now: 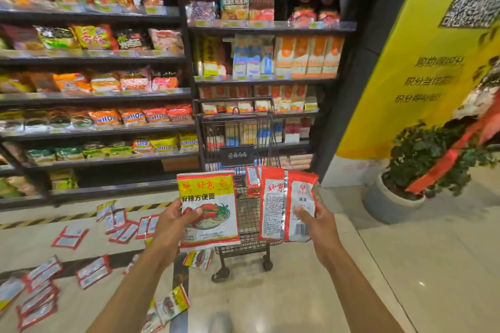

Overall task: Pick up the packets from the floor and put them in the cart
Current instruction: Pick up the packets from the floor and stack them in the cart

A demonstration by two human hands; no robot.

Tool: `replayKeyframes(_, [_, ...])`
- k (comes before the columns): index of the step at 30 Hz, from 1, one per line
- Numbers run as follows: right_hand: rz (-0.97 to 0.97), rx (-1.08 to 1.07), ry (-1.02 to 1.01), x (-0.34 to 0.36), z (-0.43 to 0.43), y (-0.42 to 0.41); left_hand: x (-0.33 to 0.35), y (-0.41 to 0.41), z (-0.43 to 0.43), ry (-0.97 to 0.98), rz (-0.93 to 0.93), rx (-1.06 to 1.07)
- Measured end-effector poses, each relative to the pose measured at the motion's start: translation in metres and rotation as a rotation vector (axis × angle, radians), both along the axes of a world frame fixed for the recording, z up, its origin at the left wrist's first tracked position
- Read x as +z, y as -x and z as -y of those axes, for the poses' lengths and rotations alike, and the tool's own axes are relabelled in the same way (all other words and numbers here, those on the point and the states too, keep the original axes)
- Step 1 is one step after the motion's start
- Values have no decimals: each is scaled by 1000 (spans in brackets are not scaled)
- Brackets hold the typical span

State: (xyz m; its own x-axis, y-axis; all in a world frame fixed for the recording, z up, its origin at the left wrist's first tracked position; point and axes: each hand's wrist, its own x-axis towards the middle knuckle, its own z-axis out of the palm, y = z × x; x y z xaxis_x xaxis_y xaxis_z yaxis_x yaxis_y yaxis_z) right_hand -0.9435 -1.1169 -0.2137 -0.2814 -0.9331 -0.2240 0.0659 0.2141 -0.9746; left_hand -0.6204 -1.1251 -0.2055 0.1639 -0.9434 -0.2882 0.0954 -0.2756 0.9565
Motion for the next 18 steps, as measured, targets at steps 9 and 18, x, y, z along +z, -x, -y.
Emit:
replayKeyframes(9, [-70, -46, -54, -15, 120, 10, -41, 7, 136, -47, -48, -55])
replayKeyframes(18, [-105, -113, -151, -40, 244, 1, -74, -3, 271, -124, -39, -95])
